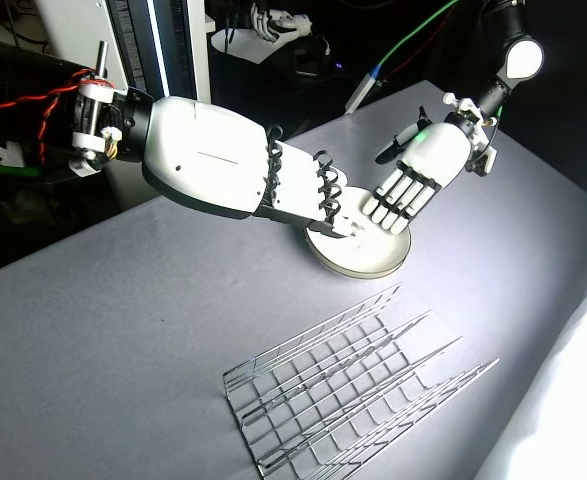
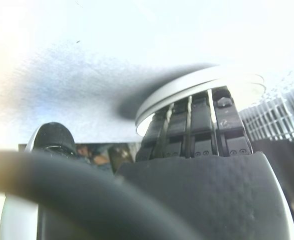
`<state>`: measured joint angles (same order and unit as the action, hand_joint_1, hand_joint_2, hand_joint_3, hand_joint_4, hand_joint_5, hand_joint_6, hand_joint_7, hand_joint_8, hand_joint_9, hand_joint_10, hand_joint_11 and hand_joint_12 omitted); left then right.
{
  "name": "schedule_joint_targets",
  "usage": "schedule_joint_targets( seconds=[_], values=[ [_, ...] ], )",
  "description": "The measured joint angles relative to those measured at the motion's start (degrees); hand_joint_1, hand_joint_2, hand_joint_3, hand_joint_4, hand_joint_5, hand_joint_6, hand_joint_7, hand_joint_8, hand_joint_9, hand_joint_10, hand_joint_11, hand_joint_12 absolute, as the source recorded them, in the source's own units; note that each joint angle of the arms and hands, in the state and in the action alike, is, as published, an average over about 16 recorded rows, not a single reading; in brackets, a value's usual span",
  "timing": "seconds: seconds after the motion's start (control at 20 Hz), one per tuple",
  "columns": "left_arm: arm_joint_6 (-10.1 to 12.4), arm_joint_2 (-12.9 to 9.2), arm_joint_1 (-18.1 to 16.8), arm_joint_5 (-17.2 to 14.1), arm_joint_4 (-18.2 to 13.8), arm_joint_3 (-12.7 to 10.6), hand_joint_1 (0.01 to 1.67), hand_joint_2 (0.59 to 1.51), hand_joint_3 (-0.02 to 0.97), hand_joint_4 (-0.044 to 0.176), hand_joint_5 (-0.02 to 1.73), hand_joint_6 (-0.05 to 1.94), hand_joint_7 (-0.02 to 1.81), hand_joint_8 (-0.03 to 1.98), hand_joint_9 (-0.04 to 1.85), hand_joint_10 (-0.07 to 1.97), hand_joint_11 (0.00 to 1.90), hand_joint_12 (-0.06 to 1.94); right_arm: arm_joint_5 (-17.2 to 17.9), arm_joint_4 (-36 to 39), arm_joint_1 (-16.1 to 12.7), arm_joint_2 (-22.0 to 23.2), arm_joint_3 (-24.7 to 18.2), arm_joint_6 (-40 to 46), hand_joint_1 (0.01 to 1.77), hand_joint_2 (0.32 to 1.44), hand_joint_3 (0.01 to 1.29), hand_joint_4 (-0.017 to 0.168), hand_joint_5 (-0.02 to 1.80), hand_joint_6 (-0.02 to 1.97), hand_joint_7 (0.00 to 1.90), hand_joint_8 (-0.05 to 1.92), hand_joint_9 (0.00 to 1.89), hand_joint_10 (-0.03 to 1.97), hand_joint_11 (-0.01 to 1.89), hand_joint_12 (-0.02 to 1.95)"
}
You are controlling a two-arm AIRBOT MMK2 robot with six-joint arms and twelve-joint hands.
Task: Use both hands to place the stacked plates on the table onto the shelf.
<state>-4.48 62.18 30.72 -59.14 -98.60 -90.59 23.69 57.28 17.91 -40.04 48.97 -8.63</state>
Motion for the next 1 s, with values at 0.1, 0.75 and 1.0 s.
schedule_joint_targets(
  seconds=[0.1, 0.75, 1.0],
  values=[
    [-0.11, 0.12, 0.22, 0.02, -0.14, 0.16, 0.01, 1.148, 0.004, -0.006, -0.01, -0.01, 0.01, -0.01, 0.02, 0.01, 0.02, 0.00, 0.51, 1.92, 0.35, -1.18, 0.88, -0.13, 1.02, 0.98, 0.01, 0.002, 0.08, 0.02, 0.03, 0.01, 0.03, 0.01, 0.02, 0.21],
    [-0.25, 1.08, 1.08, 2.54, 0.99, 4.68, 0.01, 1.149, 0.004, -0.009, -0.01, -0.03, -0.01, -0.01, 0.01, 0.00, 0.02, -0.01, 3.32, 8.07, 1.65, -6.19, 4.63, -0.48, 0.99, 1.00, 0.02, 0.003, 0.21, 0.02, 0.17, 0.01, 0.14, 0.01, 0.02, 0.48],
    [-0.27, 2.09, 1.04, 4.36, 1.85, 6.48, 0.01, 1.149, 0.004, -0.009, -0.01, -0.03, -0.01, -0.02, 0.00, 0.00, 0.01, -0.01, 4.67, 9.86, 1.76, -6.42, 4.80, -0.55, 0.99, 1.01, 0.02, 0.003, 0.25, 0.02, 0.21, 0.01, 0.18, 0.01, 0.02, 0.57]
  ],
)
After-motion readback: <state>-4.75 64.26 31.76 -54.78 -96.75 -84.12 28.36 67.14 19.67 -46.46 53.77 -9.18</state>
